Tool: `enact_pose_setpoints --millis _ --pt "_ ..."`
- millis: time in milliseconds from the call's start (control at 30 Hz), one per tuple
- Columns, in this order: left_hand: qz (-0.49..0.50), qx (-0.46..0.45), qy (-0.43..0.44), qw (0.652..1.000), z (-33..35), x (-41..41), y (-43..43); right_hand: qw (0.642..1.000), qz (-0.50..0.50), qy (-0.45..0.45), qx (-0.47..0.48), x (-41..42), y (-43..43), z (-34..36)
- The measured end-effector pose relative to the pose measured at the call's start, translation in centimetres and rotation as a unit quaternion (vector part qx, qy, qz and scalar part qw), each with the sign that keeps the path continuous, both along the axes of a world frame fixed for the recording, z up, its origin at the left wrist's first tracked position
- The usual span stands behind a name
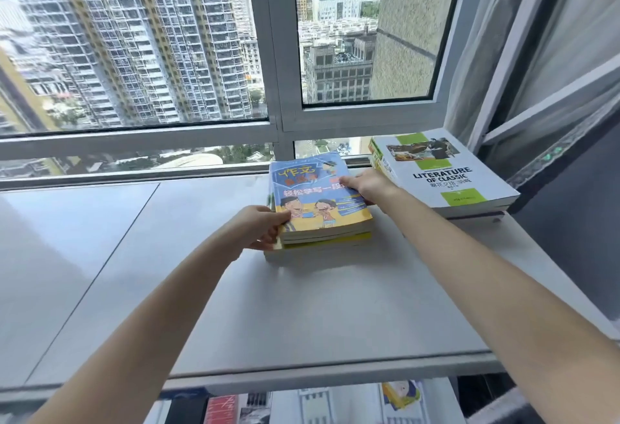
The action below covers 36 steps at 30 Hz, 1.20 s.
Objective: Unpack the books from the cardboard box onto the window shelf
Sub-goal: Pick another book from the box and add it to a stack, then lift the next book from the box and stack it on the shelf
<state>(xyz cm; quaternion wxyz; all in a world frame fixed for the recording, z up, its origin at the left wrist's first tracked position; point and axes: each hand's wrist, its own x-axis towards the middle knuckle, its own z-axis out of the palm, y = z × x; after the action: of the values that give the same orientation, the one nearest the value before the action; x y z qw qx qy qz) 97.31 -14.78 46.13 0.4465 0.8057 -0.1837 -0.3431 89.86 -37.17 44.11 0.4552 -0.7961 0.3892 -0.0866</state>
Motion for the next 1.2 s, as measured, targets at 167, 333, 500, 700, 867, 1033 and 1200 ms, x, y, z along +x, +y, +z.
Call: enact_pose_setpoints --millis 167,333,500,700,867,1033,1200 --pt "-0.017 0.093 -0.117 0.989 0.2 -0.1 -0.3 0.996 -0.006 0.028 -0.085 -0.6 0.8 0.3" --pt "-0.033 0.218 -0.317 0.922 0.8 -1.0 0.9 0.977 0.011 0.091 -0.194 -2.4 2.7 3.2" --pt "-0.133 0.121 -0.447 0.876 2.8 -5.2 4.4 0.961 0.062 0.072 -0.258 -8.4 5.6 6.9" --pt "-0.32 0.004 -0.532 0.784 3.1 -16.9 9.6 0.95 -0.018 0.125 -0.285 -21.5 12.5 10.4" --pt "-0.458 -0.07 -0.511 0.724 1.0 -28.3 12.8 0.933 -0.118 0.205 -0.271 -36.1 19.6 8.8" --pt "-0.565 -0.143 -0.481 0.655 -0.5 -40.6 15.3 0.93 -0.209 0.235 -0.192 -53.1 27.0 5.9" --pt "-0.642 -0.159 -0.463 0.591 -3.3 -53.5 17.4 0.909 -0.296 0.265 -0.13 -68.9 33.8 2.6"
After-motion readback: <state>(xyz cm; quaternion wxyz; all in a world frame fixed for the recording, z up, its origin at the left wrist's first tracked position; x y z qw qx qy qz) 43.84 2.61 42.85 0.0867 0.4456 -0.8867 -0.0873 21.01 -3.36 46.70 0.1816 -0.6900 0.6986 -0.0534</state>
